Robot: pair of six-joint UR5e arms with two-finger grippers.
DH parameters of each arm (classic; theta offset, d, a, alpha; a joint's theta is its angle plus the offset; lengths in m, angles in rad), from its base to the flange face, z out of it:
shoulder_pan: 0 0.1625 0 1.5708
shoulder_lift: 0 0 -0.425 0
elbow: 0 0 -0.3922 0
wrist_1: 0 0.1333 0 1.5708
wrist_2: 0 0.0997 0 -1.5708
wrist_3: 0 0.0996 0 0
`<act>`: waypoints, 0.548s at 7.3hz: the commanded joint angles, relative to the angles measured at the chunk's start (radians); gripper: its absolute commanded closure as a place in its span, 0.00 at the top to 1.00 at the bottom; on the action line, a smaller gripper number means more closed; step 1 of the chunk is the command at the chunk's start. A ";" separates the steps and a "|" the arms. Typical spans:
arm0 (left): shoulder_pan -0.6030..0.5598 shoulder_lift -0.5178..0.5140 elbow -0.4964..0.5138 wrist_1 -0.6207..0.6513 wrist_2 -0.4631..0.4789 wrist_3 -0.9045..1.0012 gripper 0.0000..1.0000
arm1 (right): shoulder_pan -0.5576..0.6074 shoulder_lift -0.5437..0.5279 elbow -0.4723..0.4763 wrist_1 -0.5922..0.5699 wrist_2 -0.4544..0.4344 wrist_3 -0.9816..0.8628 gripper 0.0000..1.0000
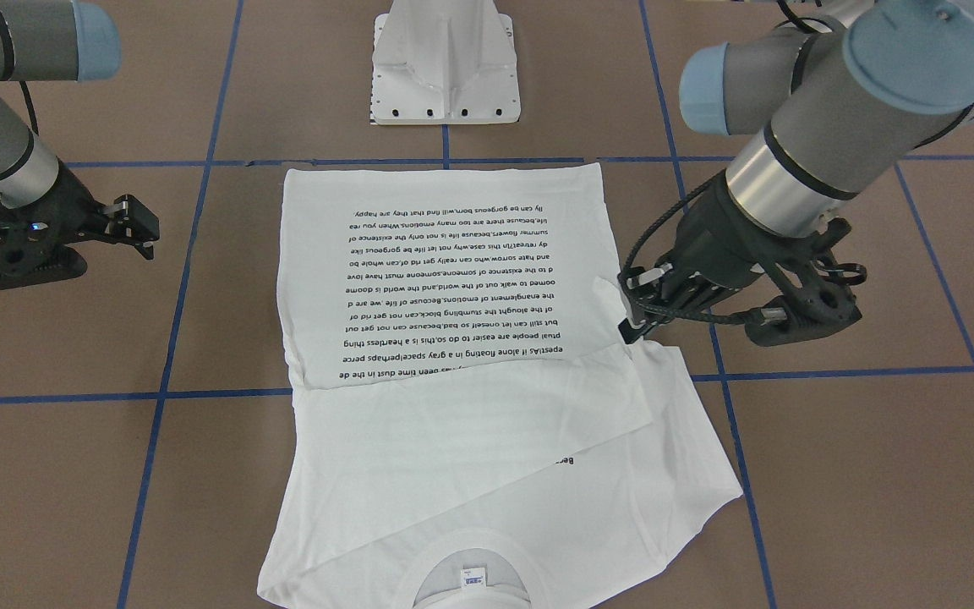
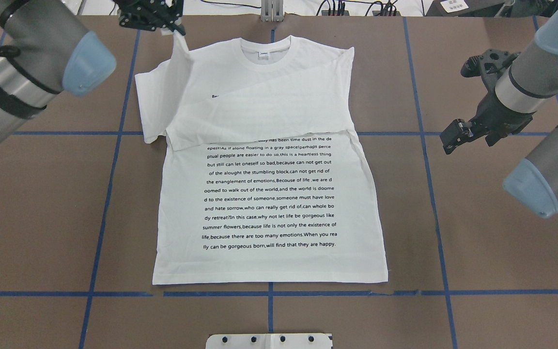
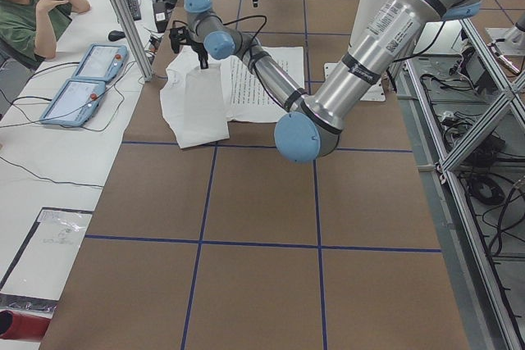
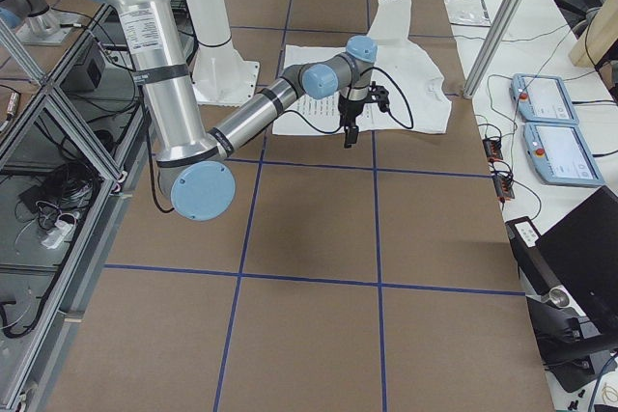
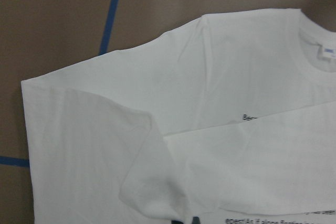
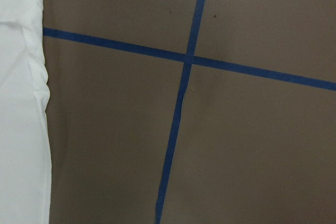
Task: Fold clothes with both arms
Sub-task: 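Lift the sleeve with the left gripper and fold it across the chest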
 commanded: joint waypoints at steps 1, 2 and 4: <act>0.050 -0.267 0.181 -0.045 -0.012 -0.141 0.00 | 0.000 -0.013 -0.007 0.016 0.000 0.006 1.00; 0.131 -0.242 0.197 -0.128 0.007 -0.197 0.00 | -0.001 -0.013 -0.011 0.018 -0.003 0.006 1.00; 0.195 -0.218 0.290 -0.261 0.112 -0.205 0.00 | -0.004 -0.001 -0.028 0.021 -0.005 0.037 1.00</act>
